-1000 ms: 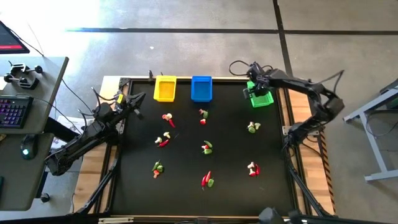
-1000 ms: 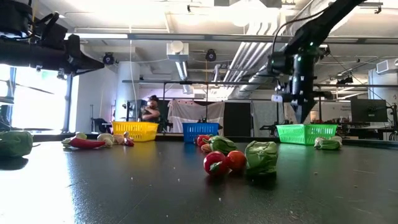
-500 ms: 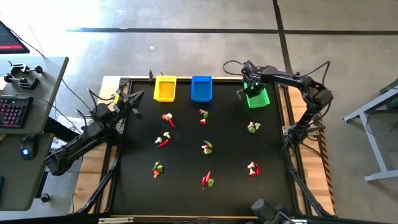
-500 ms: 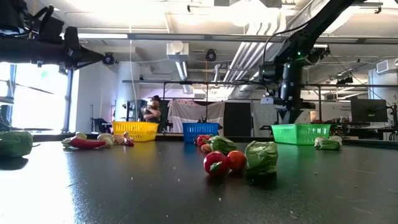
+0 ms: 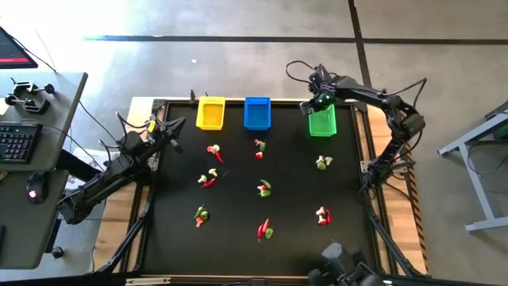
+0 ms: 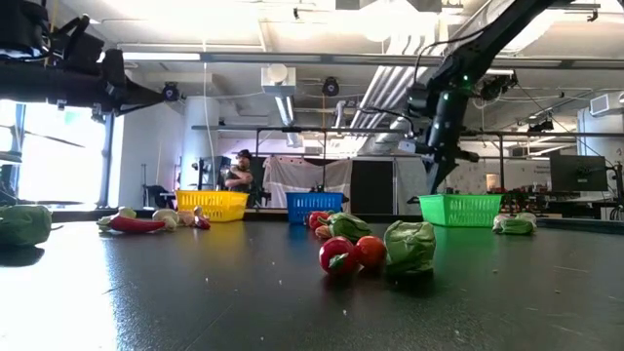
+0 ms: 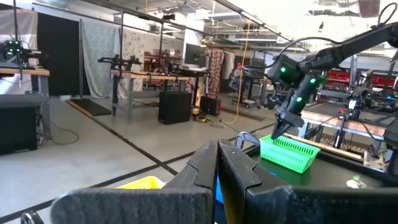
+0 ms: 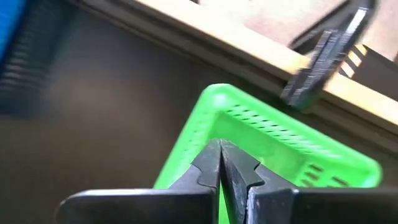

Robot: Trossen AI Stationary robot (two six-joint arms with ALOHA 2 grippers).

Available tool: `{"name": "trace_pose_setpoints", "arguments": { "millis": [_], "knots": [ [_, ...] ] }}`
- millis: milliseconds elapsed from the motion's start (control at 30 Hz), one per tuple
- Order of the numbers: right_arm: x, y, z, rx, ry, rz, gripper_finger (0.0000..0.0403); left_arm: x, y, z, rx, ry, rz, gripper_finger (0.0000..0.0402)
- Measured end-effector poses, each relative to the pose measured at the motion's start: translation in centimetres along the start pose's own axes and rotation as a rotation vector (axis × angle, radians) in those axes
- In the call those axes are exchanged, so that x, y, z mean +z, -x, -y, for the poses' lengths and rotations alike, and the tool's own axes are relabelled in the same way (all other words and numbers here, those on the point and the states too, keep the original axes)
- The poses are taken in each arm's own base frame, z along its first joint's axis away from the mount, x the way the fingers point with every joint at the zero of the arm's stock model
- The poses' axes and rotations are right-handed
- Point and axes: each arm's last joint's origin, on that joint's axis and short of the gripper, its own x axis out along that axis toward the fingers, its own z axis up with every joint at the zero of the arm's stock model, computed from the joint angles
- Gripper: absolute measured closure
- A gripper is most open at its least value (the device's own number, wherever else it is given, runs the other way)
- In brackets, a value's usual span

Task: Sort produce into baskets
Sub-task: Adjust the green bin, then put the green chili pepper into the blue bin

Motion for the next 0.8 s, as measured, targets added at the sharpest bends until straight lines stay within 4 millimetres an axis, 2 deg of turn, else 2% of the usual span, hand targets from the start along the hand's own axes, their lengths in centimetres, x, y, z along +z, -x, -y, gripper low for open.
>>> {"name": "trace_pose_setpoints", "arguments": {
  "millis": [133,267,367,467,633,800],
  "knots": [
    [0.3,-1.5,1.1,-0.007,0.022,-0.024,0.0403,-0.1,0.0,0.0,-0.001,-0.020,-0.005,0.0401],
    [0.8,-2.5,1.4,0.003,0.076,0.003,0.0403,-0.1,0.0,0.0,-0.001,-0.026,-0.005,0.0401],
    [0.9,-1.9,1.5,-0.054,0.092,0.029,0.0403,-0.1,0.0,0.0,-0.001,-0.026,-0.006,0.0401],
    [0.9,-0.3,0.9,-0.084,0.146,0.079,0.0403,-0.4,0.0,0.0,0.002,-0.043,-0.038,0.0401],
    [0.1,2.7,-2.2,-0.041,0.268,0.136,0.0403,-1.2,0.0,-0.1,-0.002,-0.106,-0.124,0.0401],
    [-1.7,4.1,-7.6,0.106,0.435,0.166,0.0403,-1.3,0.0,0.0,-0.037,-0.151,-0.141,0.0401]
  ]
}}
